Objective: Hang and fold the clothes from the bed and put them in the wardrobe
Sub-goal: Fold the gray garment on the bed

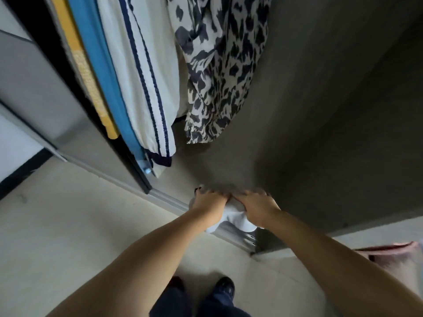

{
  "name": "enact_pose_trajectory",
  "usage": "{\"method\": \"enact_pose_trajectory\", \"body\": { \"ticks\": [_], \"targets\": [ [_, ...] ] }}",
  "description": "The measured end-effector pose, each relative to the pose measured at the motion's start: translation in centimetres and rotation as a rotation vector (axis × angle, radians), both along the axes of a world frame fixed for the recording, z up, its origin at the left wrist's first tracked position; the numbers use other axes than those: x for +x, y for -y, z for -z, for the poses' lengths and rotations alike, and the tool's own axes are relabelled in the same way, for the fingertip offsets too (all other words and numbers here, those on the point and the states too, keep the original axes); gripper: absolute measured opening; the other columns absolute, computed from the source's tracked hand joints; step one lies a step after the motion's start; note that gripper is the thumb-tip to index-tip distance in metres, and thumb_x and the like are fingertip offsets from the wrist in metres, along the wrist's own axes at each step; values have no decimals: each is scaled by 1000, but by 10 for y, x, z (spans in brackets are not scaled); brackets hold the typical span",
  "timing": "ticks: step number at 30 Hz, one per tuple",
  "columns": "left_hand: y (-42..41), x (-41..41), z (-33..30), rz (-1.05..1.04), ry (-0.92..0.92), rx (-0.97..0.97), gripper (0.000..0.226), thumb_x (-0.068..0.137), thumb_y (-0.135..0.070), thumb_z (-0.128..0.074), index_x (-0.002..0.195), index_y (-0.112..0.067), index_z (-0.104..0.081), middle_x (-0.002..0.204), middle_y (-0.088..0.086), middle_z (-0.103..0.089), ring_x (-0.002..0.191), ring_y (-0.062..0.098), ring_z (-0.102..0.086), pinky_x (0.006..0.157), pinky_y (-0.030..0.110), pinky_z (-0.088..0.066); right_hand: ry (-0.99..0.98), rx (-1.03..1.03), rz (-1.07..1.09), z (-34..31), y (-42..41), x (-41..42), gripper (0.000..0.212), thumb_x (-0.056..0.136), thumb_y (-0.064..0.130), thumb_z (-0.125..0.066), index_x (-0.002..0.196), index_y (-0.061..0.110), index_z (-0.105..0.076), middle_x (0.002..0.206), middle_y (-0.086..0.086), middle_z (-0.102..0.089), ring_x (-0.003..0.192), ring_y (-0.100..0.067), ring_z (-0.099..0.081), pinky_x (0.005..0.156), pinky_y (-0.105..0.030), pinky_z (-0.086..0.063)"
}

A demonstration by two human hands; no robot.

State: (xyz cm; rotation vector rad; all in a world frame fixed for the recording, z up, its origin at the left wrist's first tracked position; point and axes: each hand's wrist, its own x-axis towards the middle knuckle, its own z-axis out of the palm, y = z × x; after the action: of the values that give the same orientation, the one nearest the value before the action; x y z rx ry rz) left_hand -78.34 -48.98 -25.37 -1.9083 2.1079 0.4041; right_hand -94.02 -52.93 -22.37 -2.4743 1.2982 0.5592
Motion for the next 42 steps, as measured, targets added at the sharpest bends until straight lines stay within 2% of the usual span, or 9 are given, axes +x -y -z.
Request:
{"method": "enact_pose_trajectory", "body": {
  "ticks": [8,13,18,25,31,33,35,39,42],
  "targets": [
    [107,-3,161,243,33,44,77,72,-25,-71,141,-27,-34,133,3,-55,121,29,-51,104,43,-38,27,11,127,174,80,-7,56,88,19,-47,139,38,-39,140,-3,-46,122,-30,-52,102,-41,-42],
    [186,-33,258,380,-23,-28,60,76,-23,-66,132,-21,-48,125,7,-60,115,29,-56,100,43,-41,-55,-71,261,289,137,-37,64,84,43,-52,144,38,-30,140,0,-42,122,-33,-46,108,-55,-26],
    [259,-72,352,398,8,-204,58,88,-28,-57,141,-17,-35,136,10,-47,124,31,-43,104,43,-32,-24,-235,345,369,201,-71,64,86,48,-49,145,33,-30,139,-5,-41,117,-36,-45,100,-49,-35],
    [285,-115,488,410,-151,-352,53,95,-20,-36,147,-22,-27,142,8,-39,129,31,-34,110,51,-21,-129,-448,432,488,213,-108,54,98,31,-39,149,33,-24,150,-3,-33,136,-28,-31,117,-54,-7],
    [214,-136,561,513,-134,-365,58,86,-16,-28,140,-19,-49,143,8,-48,133,30,-43,105,55,-37,-108,-430,459,558,143,-121,49,86,26,-38,128,26,-61,133,-14,-58,117,-46,-54,94,-68,-41],
    [203,-133,579,577,-110,-176,62,95,-15,-32,153,-11,-9,160,15,-7,146,37,-2,112,63,0,-122,-375,476,578,129,-125,53,89,24,-35,140,29,-47,147,-15,-43,131,-49,-38,100,-69,-33],
    [199,-130,585,584,-63,-74,76,94,-25,-38,151,-11,11,158,14,16,143,35,20,106,61,21,-159,-228,503,594,124,-131,62,97,25,-35,152,34,-9,161,-10,-3,145,-44,0,112,-64,-5],
    [191,-133,595,612,-36,-22,86,91,-47,-38,150,-14,15,155,12,26,141,28,31,97,58,35,-248,-113,503,610,117,-130,87,94,40,-46,147,33,23,153,-6,34,138,-39,31,109,-62,14],
    [196,-135,578,589,-64,80,83,91,-48,-41,153,-15,3,159,11,16,144,26,22,106,59,25,-340,27,507,592,126,-125,84,93,50,-44,150,32,17,155,-5,31,143,-38,22,111,-64,7]
  ]
}}
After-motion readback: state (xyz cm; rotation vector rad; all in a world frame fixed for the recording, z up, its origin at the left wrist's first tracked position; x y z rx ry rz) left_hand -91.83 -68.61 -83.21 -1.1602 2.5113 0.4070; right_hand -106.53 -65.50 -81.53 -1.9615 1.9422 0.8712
